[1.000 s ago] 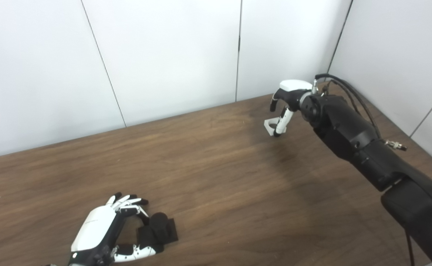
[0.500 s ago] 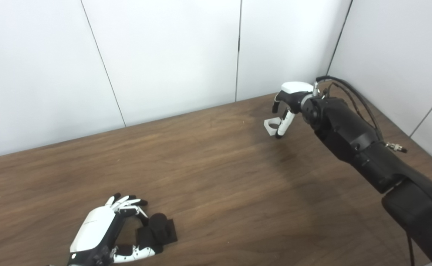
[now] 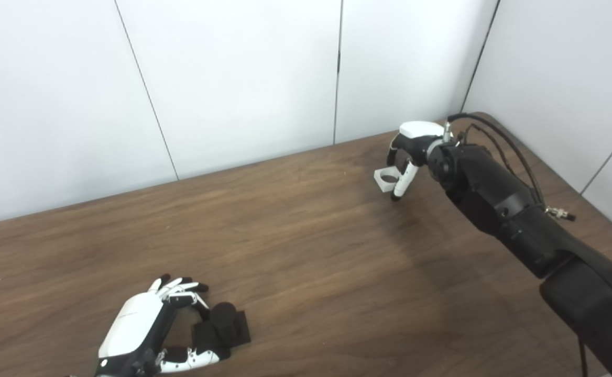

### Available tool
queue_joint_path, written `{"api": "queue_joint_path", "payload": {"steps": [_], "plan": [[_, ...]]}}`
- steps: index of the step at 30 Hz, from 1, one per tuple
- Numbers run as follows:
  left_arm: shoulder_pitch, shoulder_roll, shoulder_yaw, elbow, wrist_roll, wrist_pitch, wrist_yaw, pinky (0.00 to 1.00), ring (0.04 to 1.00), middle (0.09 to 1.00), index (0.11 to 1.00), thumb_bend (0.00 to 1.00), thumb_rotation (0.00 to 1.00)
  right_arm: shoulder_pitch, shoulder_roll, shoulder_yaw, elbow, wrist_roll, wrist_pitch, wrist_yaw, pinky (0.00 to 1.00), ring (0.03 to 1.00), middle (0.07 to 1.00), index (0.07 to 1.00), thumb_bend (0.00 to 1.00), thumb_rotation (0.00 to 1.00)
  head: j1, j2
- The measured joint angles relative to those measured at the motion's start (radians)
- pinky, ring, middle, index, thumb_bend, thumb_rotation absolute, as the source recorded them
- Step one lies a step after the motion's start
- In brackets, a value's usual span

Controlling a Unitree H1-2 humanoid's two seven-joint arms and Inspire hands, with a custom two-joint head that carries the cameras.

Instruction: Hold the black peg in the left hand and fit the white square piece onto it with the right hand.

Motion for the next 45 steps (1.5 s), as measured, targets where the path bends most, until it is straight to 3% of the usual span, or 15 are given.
{"api": "queue_joint_path", "payload": {"steps": [29, 33, 34, 36, 45], "plan": [[0.002, 0.0, -0.001, -0.003, 0.005, 0.002, 0.0, 1.0, 0.894, 0.788, 0.486, 0.52, 0.05, 0.004, 0.01, -0.003, -0.001, 0.036, -0.014, -0.03, 0.89, 0.956, 0.877, 0.624, 0.85, 0.2, -0.005, 0.008], [0.004, 0.0, -0.001, -0.005, 0.005, 0.004, 0.0, 1.0, 0.89, 0.785, 0.486, 0.52, 0.05, 0.006, 0.013, -0.004, -0.002, 0.039, -0.013, -0.038, 0.87, 0.942, 0.855, 0.594, 0.86, 0.16, -0.005, 0.011], [0.004, 0.0, -0.001, -0.005, 0.005, 0.004, 0.0, 1.0, 0.89, 0.785, 0.486, 0.52, 0.05, 0.009, 0.014, -0.008, -0.002, 0.042, -0.013, -0.043, 0.87, 0.942, 0.852, 0.543, 0.7, 0.15, -0.005, 0.011], [0.005, 0.0, -0.001, -0.005, 0.005, 0.004, 0.0, 1.0, 0.891, 0.785, 0.486, 0.52, 0.05, 0.012, 0.016, -0.015, -0.002, 0.05, -0.012, -0.048, 0.88, 0.935, 0.841, 0.499, 0.56, 0.14, -0.005, 0.011], [0.007, 0.0, 0.0, -0.006, 0.005, 0.004, 0.0, 1.0, 0.891, 0.783, 0.486, 0.52, 0.05, 0.018, 0.016, -0.014, -0.012, 0.056, 0.0, -0.047, 0.89, 0.902, 0.821, 0.486, 0.52, 0.13, -0.008, 0.018]]}}
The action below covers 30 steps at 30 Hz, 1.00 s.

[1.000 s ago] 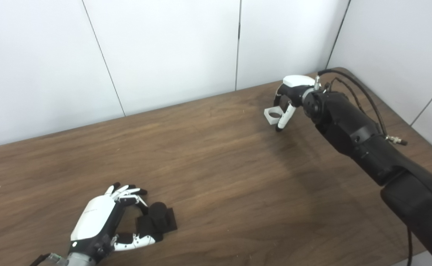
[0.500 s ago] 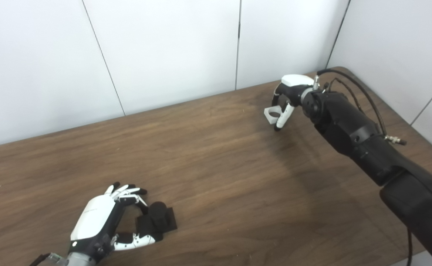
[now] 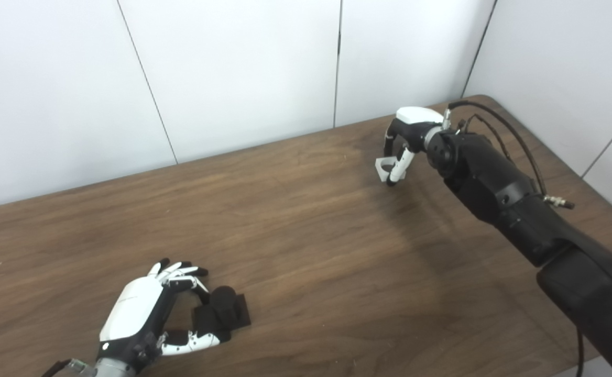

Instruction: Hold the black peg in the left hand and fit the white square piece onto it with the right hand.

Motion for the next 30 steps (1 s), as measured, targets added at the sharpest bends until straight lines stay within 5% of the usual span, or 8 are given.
{"api": "queue_joint_path", "payload": {"steps": [12, 20, 30], "plan": [[0.001, 0.0, 0.0, -0.002, 0.0, 0.0, 0.0, 1.0, 0.887, 0.781, 0.485, 0.52, 0.05, 0.018, -0.023, 0.006, -0.033, -0.001, 0.005, 0.011, 0.89, 0.902, 0.816, 0.489, 0.52, 0.13, 0.0, 0.005], [0.008, 0.0, 0.002, -0.008, 0.002, 0.003, 0.0, 1.0, 0.891, 0.781, 0.485, 0.52, 0.05, 0.069, -0.056, 0.011, -0.16, 0.002, -0.004, 0.069, 0.95, 0.95, 0.83, 0.488, 0.52, 0.13, 0.04, 0.014], [0.01, -0.011, -0.003, -0.008, 0.011, 0.006, 0.004, 1.0, 0.894, 0.78, 0.485, 0.52, 0.05, 0.089, -0.057, 0.032, -0.334, -0.004, -0.12, 0.107, 0.98, 0.922, 0.782, 0.484, 0.52, 0.13, 0.127, 0.021]]}}
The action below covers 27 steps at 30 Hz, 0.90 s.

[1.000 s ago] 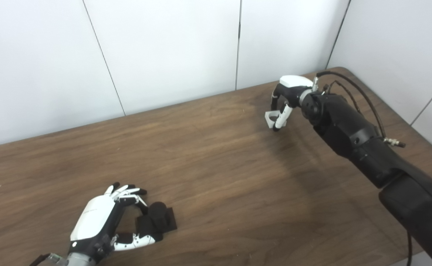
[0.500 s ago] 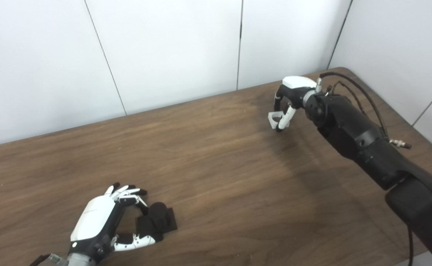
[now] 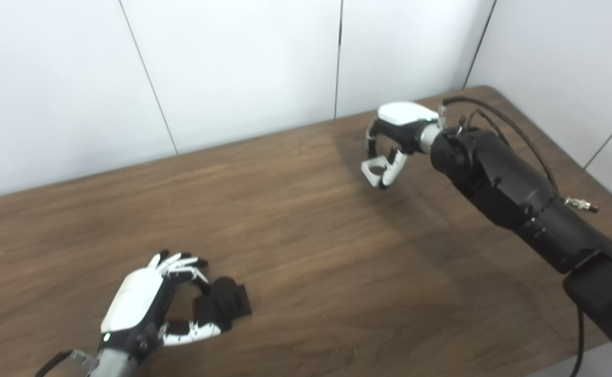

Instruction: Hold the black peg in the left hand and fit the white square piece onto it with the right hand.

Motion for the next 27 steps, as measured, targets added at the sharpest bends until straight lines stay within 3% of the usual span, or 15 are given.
{"api": "queue_joint_path", "payload": {"steps": [7, 8, 14, 27], "plan": [[0.004, -0.011, -0.002, 0.0, 0.016, 0.002, 0.009, 1.0, 0.899, 0.785, 0.485, 0.52, 0.05, 0.023, 0.019, 0.029, -0.13, -0.017, -0.082, 0.028, 0.98, 0.935, 0.781, 0.486, 0.52, 0.13, 0.052, 0.008], [0.004, -0.013, -0.003, 0.0, 0.019, 0.004, 0.009, 1.0, 0.901, 0.786, 0.485, 0.52, 0.05, 0.023, 0.028, 0.032, -0.156, -0.017, -0.087, 0.04, 0.99, 0.94, 0.783, 0.486, 0.52, 0.13, 0.09, 0.011], [0.005, -0.046, -0.016, -0.001, 0.043, 0.032, 0.012, 1.0, 0.904, 0.79, 0.485, 0.52, 0.05, 0.025, 0.071, 0.035, -0.259, -0.017, -0.114, 0.097, 0.99, 0.933, 0.784, 0.485, 0.52, 0.14, 0.161, 0.017], [0.006, -0.078, -0.047, -0.013, 0.091, 0.085, 0.021, 1.0, 0.915, 0.798, 0.486, 0.52, 0.05, 0.056, 0.19, 0.052, -0.43, -0.016, -0.167, 0.185, 0.98, 0.934, 0.788, 0.484, 0.52, 0.14, 0.235, 0.025]]}}
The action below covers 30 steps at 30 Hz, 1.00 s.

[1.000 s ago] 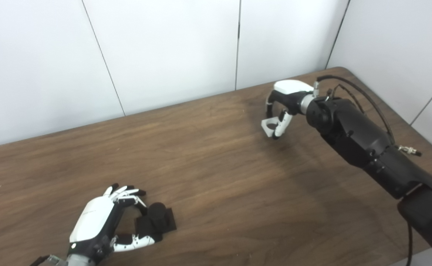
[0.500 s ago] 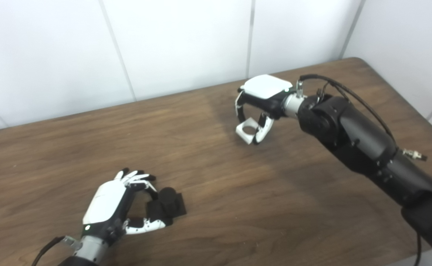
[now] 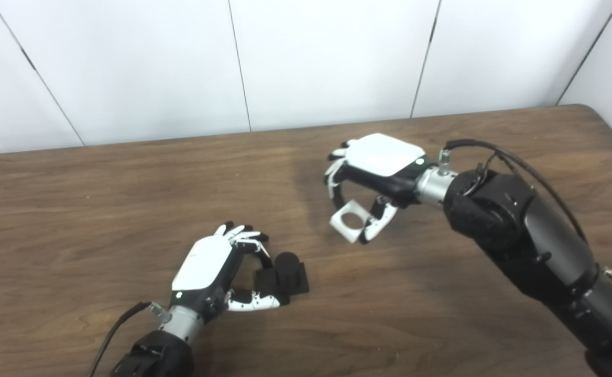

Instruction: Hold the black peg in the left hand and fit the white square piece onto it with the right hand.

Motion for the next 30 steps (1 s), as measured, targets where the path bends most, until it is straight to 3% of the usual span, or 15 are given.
{"api": "queue_joint_path", "payload": {"steps": [7, 17, 30], "plan": [[-0.001, -0.022, -0.022, -0.001, 0.027, 0.032, 0.016, 1.0, 0.911, 0.798, 0.486, 0.52, 0.05, -0.006, 0.03, -0.002, -0.043, 0.002, -0.012, 0.055, 0.99, 0.945, 0.789, 0.484, 0.52, 0.14, 0.034, 0.011], [-0.003, -0.039, -0.042, -0.001, 0.043, 0.056, 0.027, 1.0, 0.905, 0.795, 0.486, 0.52, 0.05, -0.04, 0.066, -0.008, -0.047, 0.026, -0.034, 0.064, 1.0, 0.946, 0.776, 0.483, 0.52, 0.14, 0.071, 0.026], [-0.005, -0.043, -0.051, 0.0, 0.048, 0.063, 0.034, 1.0, 0.906, 0.794, 0.485, 0.52, 0.05, -0.057, 0.094, 0.009, -0.066, 0.025, -0.046, 0.112, 1.0, 0.948, 0.786, 0.484, 0.52, 0.14, 0.071, 0.041]]}}
